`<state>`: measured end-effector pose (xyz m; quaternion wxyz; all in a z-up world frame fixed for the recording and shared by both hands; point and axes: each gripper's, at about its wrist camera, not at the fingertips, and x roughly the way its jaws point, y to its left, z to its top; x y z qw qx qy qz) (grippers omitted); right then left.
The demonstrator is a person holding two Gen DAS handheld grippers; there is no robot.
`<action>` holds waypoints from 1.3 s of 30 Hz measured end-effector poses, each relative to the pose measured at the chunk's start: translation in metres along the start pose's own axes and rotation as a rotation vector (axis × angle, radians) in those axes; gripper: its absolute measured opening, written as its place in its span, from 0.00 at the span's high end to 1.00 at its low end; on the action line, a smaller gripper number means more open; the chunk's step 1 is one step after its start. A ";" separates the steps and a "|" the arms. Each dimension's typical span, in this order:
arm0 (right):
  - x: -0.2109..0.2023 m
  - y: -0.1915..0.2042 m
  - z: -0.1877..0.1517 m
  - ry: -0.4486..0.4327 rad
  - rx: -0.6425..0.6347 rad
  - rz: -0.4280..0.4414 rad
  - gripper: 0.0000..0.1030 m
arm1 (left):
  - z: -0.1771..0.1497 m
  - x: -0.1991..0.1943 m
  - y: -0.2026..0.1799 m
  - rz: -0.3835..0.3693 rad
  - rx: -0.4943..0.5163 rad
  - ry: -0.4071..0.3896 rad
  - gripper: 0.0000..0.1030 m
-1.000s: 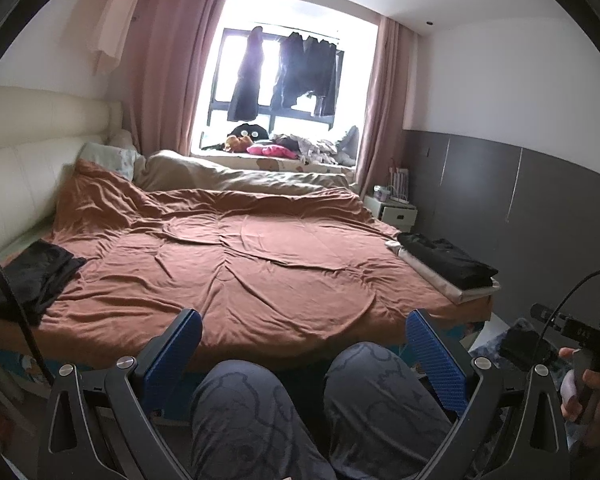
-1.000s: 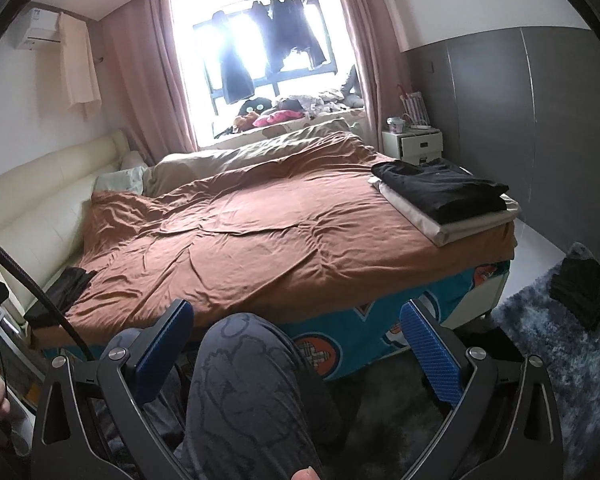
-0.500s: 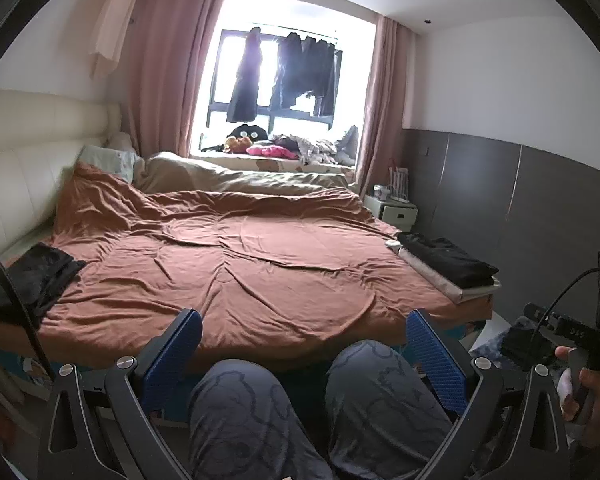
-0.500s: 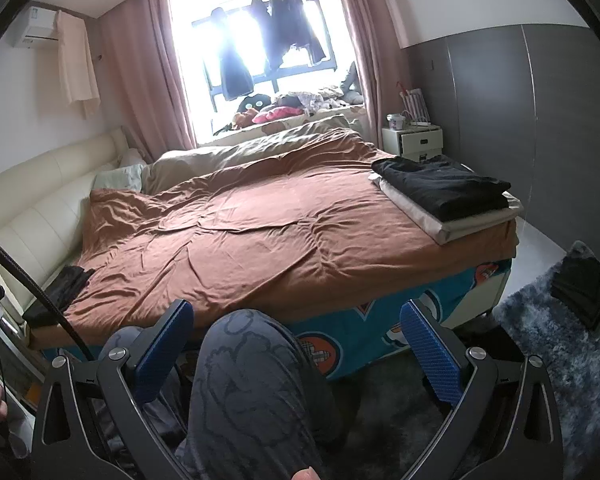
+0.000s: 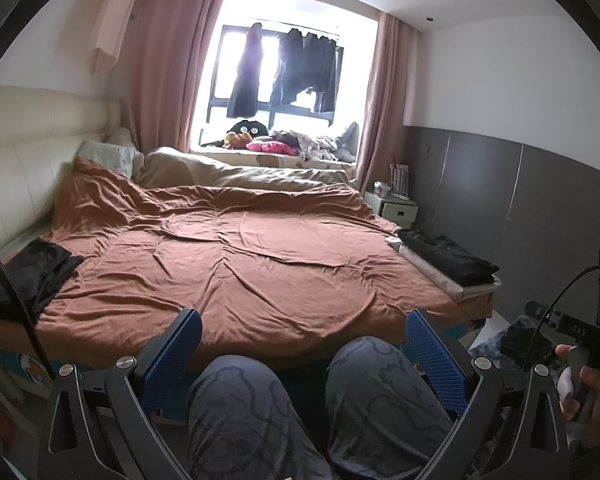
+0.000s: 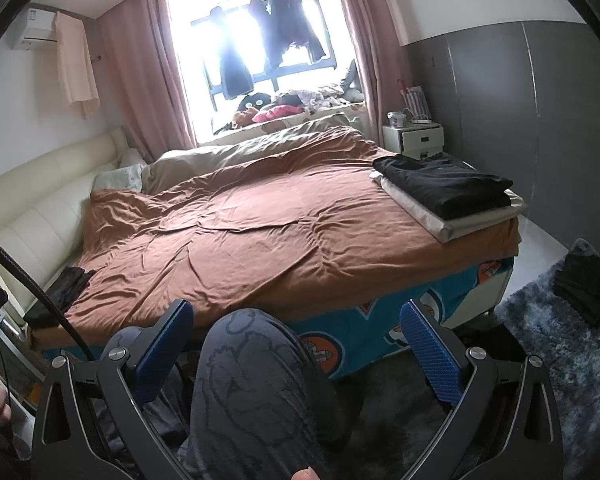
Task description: Fold large clothes
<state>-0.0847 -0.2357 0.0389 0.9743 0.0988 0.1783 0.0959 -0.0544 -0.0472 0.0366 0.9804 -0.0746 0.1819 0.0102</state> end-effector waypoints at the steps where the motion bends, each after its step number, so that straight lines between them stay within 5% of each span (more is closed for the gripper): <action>1: 0.000 -0.001 0.000 0.000 0.000 0.000 0.00 | 0.000 0.000 0.001 0.000 -0.001 0.000 0.01; 39: -0.002 -0.010 0.003 -0.003 -0.013 0.009 0.00 | -0.004 -0.005 0.000 0.000 -0.005 -0.006 0.01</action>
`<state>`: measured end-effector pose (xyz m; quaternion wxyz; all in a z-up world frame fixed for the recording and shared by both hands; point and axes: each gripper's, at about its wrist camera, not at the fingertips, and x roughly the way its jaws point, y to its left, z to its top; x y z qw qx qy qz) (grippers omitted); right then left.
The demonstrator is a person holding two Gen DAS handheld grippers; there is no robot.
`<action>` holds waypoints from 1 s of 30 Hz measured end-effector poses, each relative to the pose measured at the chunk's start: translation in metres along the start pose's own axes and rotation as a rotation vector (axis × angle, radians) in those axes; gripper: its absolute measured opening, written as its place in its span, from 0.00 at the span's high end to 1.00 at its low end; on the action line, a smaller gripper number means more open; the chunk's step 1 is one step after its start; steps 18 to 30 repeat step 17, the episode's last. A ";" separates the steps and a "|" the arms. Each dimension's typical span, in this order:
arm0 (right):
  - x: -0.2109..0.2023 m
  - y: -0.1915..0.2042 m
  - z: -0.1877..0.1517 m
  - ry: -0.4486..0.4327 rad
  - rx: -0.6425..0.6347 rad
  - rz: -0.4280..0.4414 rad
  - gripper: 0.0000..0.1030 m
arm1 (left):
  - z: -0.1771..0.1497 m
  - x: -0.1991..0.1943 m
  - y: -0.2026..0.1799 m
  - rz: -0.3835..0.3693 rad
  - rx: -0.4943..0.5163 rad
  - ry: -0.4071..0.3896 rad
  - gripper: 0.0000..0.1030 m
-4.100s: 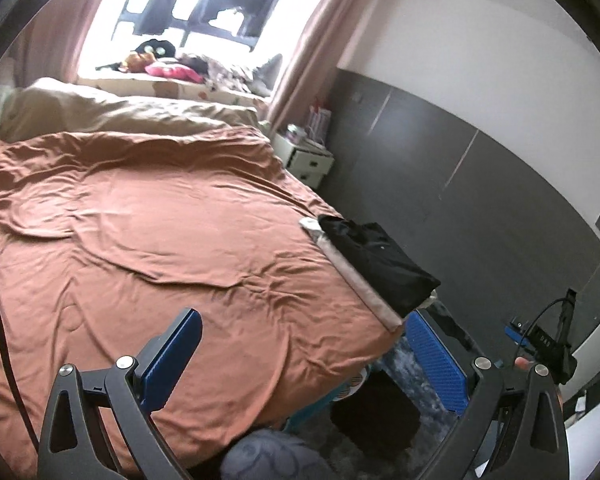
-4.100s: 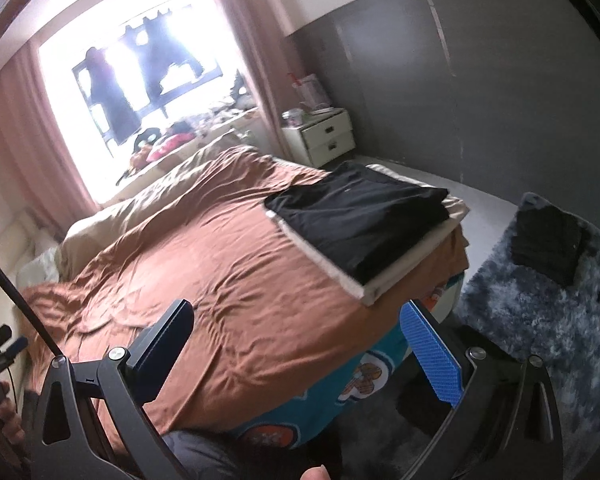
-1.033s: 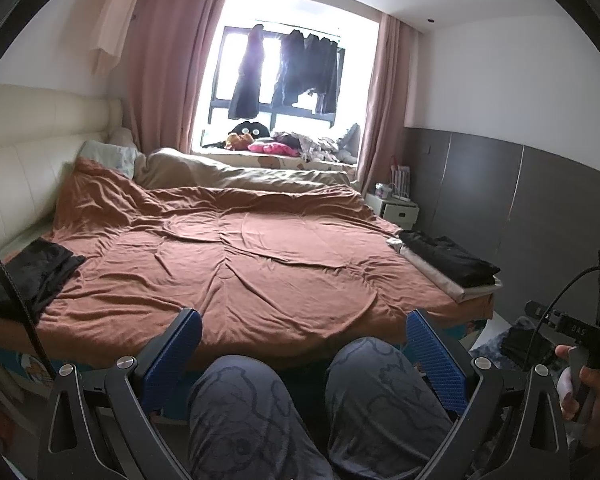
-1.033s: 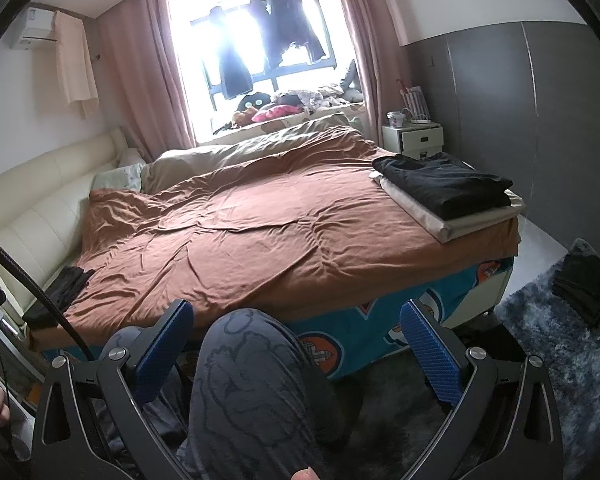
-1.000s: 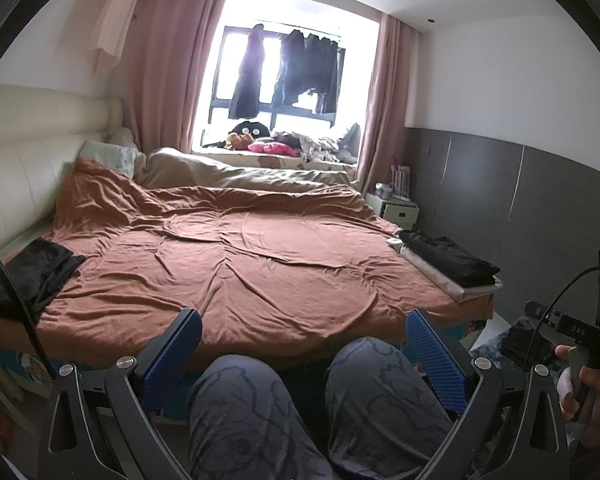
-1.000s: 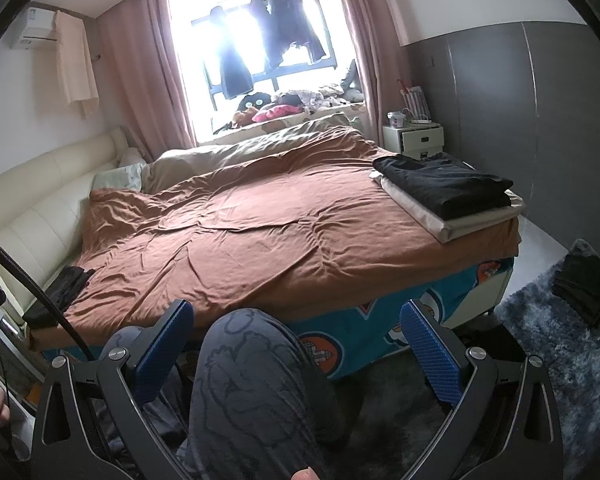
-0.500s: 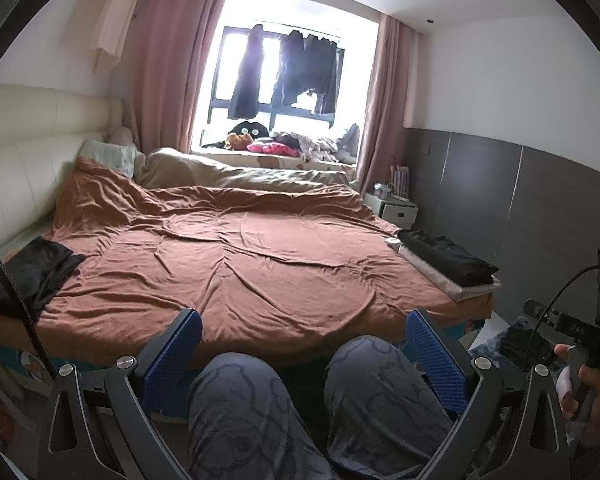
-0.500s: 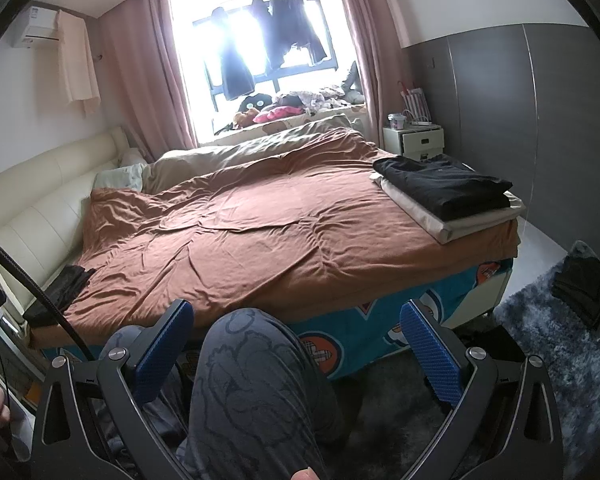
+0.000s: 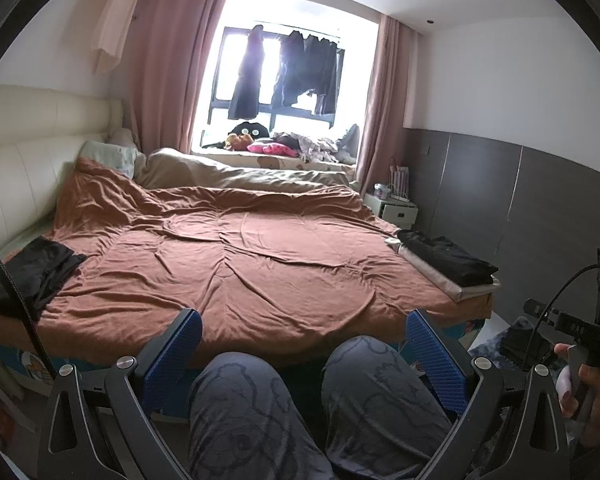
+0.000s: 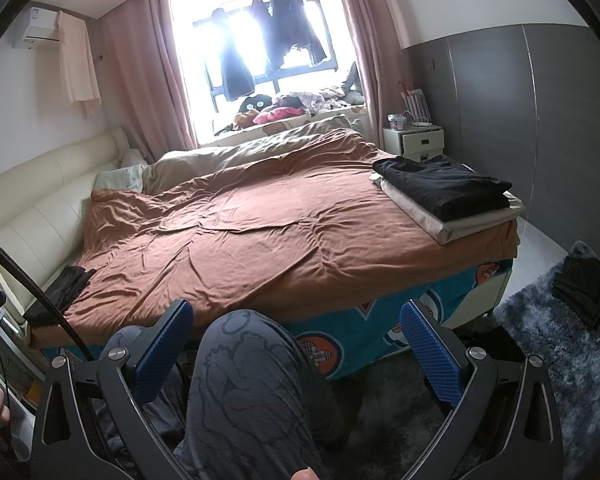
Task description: Fold large clothes
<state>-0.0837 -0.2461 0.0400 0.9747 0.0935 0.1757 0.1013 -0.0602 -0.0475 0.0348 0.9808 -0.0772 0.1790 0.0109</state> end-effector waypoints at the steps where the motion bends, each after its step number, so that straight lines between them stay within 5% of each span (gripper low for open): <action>1: 0.000 0.000 0.000 0.002 0.000 -0.001 0.00 | 0.000 0.000 0.000 0.000 -0.002 0.000 0.01; 30: 0.000 0.003 -0.001 0.014 0.000 -0.003 0.00 | -0.001 -0.009 -0.007 -0.013 0.002 0.006 0.01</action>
